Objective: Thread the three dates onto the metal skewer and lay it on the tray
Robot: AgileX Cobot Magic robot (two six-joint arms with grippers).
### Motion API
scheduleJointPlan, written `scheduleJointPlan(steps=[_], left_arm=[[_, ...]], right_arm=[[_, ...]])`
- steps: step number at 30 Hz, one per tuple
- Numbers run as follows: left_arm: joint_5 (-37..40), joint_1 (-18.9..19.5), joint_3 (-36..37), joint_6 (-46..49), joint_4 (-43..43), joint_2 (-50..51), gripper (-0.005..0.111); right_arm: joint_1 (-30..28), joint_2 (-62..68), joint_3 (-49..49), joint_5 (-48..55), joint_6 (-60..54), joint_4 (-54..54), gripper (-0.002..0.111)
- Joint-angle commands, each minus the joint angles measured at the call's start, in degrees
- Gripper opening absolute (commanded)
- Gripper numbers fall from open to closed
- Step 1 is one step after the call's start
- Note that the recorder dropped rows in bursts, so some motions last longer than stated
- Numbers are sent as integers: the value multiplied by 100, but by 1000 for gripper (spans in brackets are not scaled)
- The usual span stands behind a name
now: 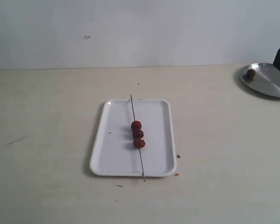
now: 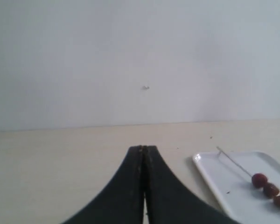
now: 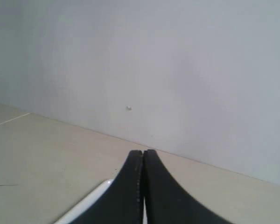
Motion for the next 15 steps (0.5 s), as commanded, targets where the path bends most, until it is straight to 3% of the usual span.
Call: scheduleJointPlan(steps=[1, 6, 15], left_arm=[[873, 409, -1, -442, 753, -120, 0], [1747, 735, -1, -1800, 1584, -120, 0], [1735, 796, -1, -1822, 1694, -120, 0]], right_arm=[[9, -35, 27, -18, -45, -6, 0], [9, -35, 27, -18, -45, -6, 0], [9, -35, 27, -18, -45, -6, 0]])
